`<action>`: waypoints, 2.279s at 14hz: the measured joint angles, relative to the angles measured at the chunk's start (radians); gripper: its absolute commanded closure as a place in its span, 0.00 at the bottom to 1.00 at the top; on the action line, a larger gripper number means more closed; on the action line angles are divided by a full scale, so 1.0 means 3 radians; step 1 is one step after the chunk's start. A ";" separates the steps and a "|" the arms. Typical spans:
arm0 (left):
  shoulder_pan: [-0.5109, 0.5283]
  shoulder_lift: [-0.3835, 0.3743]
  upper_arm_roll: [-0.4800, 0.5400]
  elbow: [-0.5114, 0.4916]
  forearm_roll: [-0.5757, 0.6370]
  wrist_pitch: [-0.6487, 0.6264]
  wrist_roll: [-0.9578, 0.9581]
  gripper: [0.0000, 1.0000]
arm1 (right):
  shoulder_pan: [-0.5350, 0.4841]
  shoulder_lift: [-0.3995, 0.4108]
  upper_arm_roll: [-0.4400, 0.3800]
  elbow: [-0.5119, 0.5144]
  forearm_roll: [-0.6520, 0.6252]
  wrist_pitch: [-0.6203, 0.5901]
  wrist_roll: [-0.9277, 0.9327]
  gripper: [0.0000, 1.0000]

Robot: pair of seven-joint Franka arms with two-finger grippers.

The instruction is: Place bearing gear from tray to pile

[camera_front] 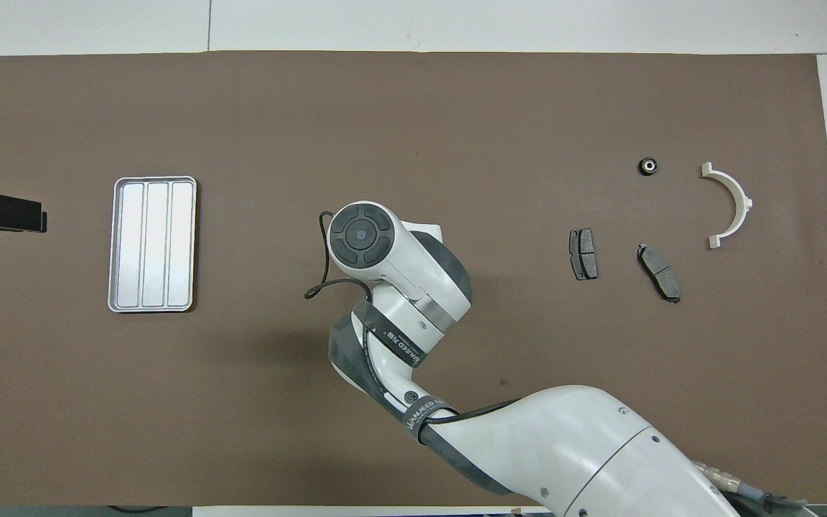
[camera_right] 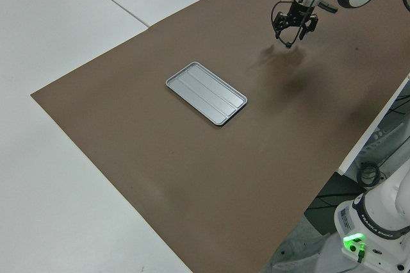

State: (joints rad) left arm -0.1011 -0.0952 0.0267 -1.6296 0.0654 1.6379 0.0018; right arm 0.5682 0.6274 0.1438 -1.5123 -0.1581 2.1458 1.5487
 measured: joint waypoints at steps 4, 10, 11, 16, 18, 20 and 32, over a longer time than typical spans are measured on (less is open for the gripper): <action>0.0181 -0.0012 0.0002 -0.0002 0.0000 0.0003 0.0128 0.05 | 0.0001 0.0037 0.0001 -0.0034 -0.0001 0.0111 0.0000 0.05; 0.0212 -0.0020 -0.0054 -0.0002 -0.0130 -0.0042 0.0124 0.05 | 0.0014 0.0060 0.0010 -0.0055 -0.0005 0.0120 0.0000 0.41; 0.0228 -0.0020 -0.0066 0.0000 -0.0143 -0.0065 0.0124 0.05 | 0.0014 0.0059 0.0010 -0.0055 -0.0005 0.0120 0.0000 0.52; 0.0232 -0.0023 -0.0086 0.0000 -0.0157 -0.0107 0.0125 0.00 | 0.0010 0.0031 0.0010 -0.0053 -0.0005 0.0104 0.0000 1.00; 0.0232 -0.0026 -0.0089 -0.0002 -0.0158 -0.0144 0.0127 0.00 | 0.0010 0.0032 0.0010 -0.0053 -0.0005 0.0106 0.0000 1.00; 0.0232 -0.0029 -0.0095 -0.0006 -0.0159 -0.0149 0.0127 0.00 | 0.0010 0.0032 0.0010 -0.0052 -0.0005 0.0105 -0.0003 1.00; 0.0232 -0.0031 -0.0100 -0.0012 -0.0159 -0.0157 0.0127 0.00 | -0.1375 -0.0364 0.0017 0.0501 0.0073 -0.1107 -0.3279 1.00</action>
State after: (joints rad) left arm -0.0316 -0.1046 -0.0032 -1.6331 0.0178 1.5909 0.0399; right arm 0.1557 0.5182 0.1489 -1.3618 -0.1361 1.8137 0.5649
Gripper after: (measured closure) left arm 0.000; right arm 0.762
